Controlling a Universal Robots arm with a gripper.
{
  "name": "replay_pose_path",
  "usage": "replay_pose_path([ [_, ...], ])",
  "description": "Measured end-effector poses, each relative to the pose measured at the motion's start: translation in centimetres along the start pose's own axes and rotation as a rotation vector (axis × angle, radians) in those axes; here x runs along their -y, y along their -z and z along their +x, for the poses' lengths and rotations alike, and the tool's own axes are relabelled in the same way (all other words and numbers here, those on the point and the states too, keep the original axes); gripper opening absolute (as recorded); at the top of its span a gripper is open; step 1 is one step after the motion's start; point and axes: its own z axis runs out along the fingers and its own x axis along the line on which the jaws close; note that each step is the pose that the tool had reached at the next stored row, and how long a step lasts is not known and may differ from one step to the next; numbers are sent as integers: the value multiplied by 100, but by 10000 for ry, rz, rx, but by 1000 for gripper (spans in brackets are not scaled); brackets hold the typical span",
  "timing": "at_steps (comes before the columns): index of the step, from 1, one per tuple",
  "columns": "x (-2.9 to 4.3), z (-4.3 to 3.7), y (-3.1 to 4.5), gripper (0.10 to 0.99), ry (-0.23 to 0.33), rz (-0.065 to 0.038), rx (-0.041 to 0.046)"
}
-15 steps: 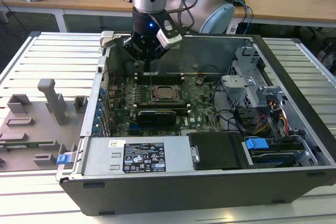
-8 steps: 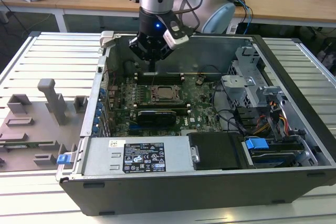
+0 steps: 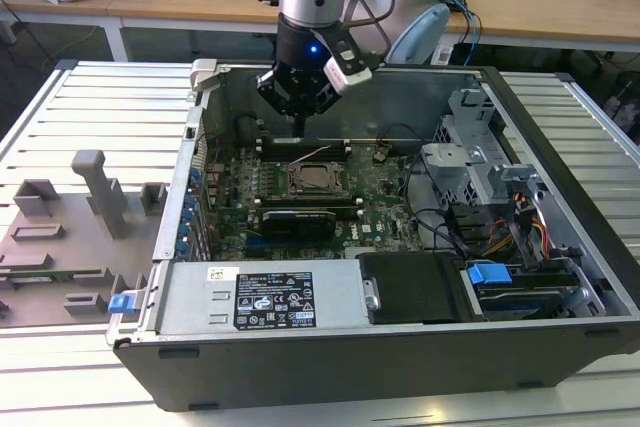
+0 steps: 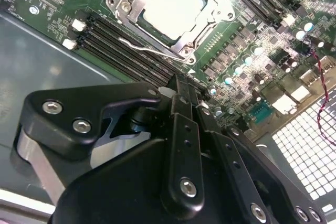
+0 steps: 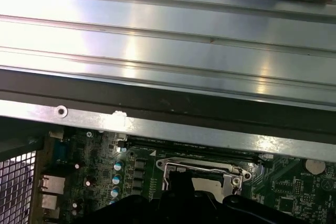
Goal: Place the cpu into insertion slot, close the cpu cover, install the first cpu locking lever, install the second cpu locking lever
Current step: 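Install the first cpu locking lever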
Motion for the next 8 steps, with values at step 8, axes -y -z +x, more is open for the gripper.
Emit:
replay_pose_path([
  [8, 0, -1, -18, 106, -835, -40, 11],
])
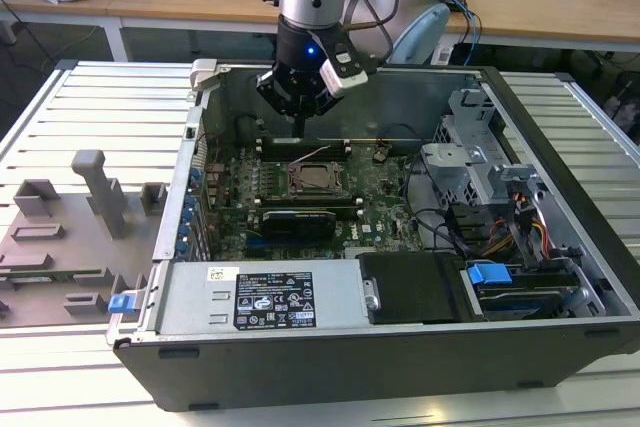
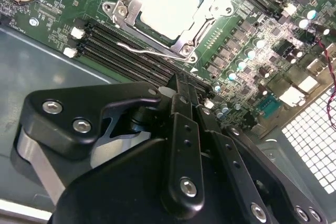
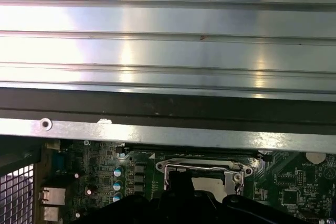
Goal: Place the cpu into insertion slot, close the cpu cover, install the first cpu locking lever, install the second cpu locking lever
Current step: 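Install the first cpu locking lever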
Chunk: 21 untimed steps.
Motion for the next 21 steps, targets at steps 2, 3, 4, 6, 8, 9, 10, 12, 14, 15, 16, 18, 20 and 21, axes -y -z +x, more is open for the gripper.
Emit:
replay_pose_path([
  [2, 0, 0, 0, 106, 0, 0, 0],
  [3, 0, 0, 0, 106, 0, 1, -1],
  [4, 0, 0, -1, 106, 0, 0, 0],
  [6, 0, 0, -2, 106, 0, 0, 0],
  [8, 0, -1, -14, 106, 1, -3, 2],
  [9, 0, -1, -23, 106, 1, 0, 0],
  [10, 1, -2, -50, 106, 1, -1, 1],
  [12, 1, -4, -89, 106, -3, -1, 0],
  [14, 2, -5, -135, 106, -10, -29, 1],
  [15, 2, -6, -147, 106, -6, -63, 2],
  [16, 2, -7, -164, 106, -5, -109, 4],
  [18, 2, -8, -191, 106, -6, -150, 5],
  [20, 3, -12, -230, 106, -3, -160, 4],
  [21, 3, -14, -243, 106, -2, -161, 3],
])
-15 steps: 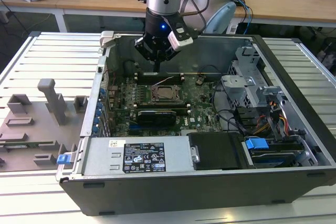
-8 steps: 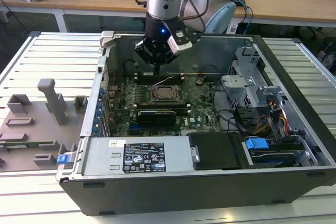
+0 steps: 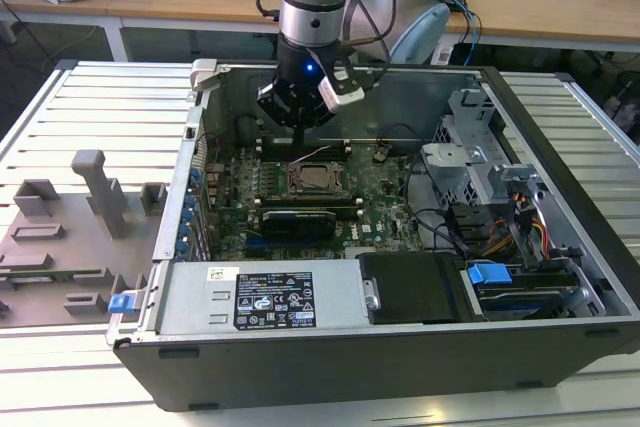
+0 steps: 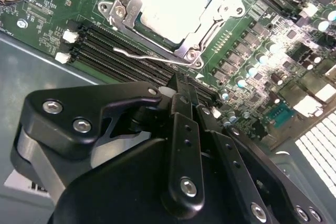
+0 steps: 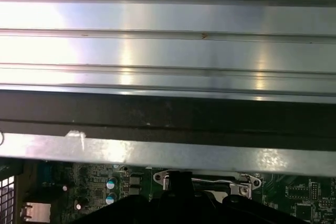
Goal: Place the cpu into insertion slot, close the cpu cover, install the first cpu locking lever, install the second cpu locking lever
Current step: 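Install the first cpu locking lever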
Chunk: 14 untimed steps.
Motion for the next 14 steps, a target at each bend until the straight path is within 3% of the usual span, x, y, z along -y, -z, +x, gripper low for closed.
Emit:
replay_pose_path([
  [14, -13, -157, -146, 106, -2, -2, -21],
])
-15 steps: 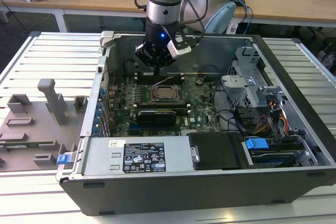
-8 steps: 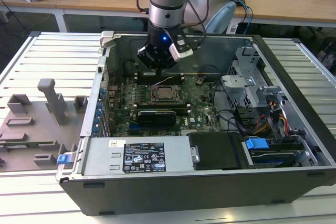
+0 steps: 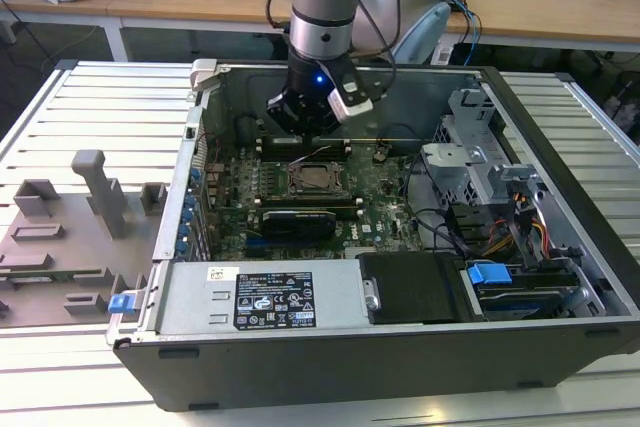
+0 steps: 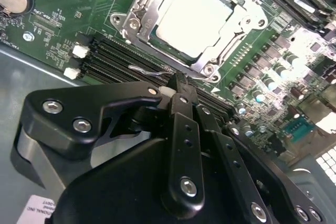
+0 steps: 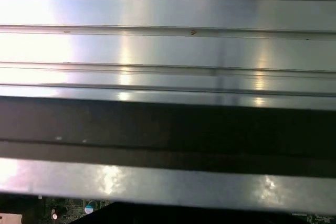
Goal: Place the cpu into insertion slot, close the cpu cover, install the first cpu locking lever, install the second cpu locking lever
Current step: 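Install the first cpu locking lever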
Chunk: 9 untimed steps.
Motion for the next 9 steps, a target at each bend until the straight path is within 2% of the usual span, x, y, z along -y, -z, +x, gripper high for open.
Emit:
replay_pose_path([
  [6, -10, -103, -57, 106, -1, 0, -16],
  [9, -2, -252, -151, 106, -1, -1, -50],
])
